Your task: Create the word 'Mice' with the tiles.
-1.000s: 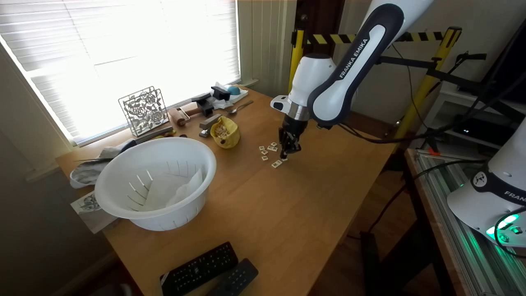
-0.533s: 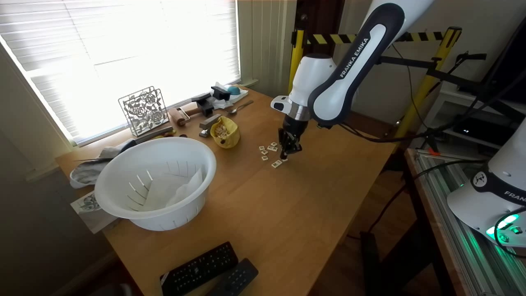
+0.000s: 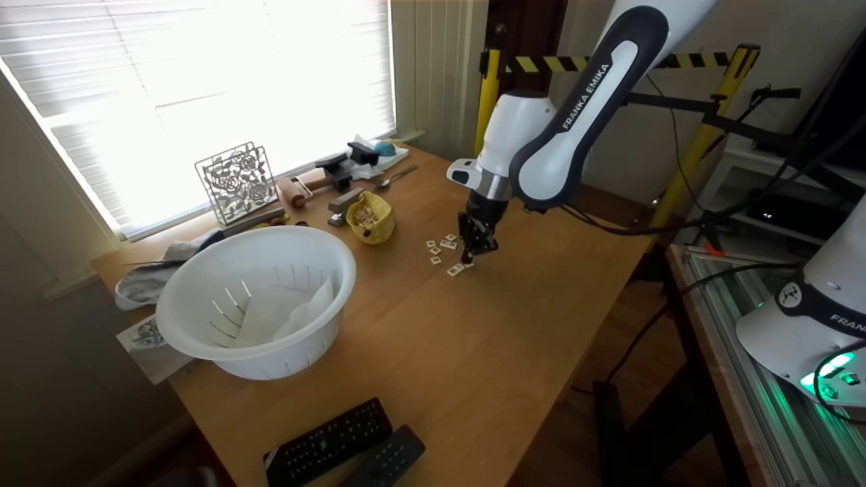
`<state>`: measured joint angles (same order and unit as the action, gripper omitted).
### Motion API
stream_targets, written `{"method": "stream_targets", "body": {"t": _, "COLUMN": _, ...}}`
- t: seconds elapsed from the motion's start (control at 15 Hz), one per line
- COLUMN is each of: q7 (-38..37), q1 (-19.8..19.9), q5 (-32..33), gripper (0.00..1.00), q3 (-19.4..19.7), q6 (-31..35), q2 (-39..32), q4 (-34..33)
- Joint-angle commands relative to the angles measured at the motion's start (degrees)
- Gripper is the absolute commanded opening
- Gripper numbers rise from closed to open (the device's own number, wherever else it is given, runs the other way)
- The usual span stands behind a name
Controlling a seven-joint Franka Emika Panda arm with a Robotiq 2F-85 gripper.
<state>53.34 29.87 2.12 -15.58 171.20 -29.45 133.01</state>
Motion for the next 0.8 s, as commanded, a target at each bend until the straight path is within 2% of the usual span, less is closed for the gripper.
{"method": "stream_targets", "body": {"t": 0.0, "q7": 1.20, "q1": 0.21, "q5": 0.09, "gripper": 0.00, "q3": -0.34, "q6": 1.35, "q2": -0.98, "q4": 1.33}}
{"method": "stream_targets", "body": {"t": 0.73, "q7": 4.05, "q1": -1.18, "q5": 0.98, "gripper": 0.00, "q3": 0.25, "q6": 1.73, "q2": -1.45, "q4": 0.90}}
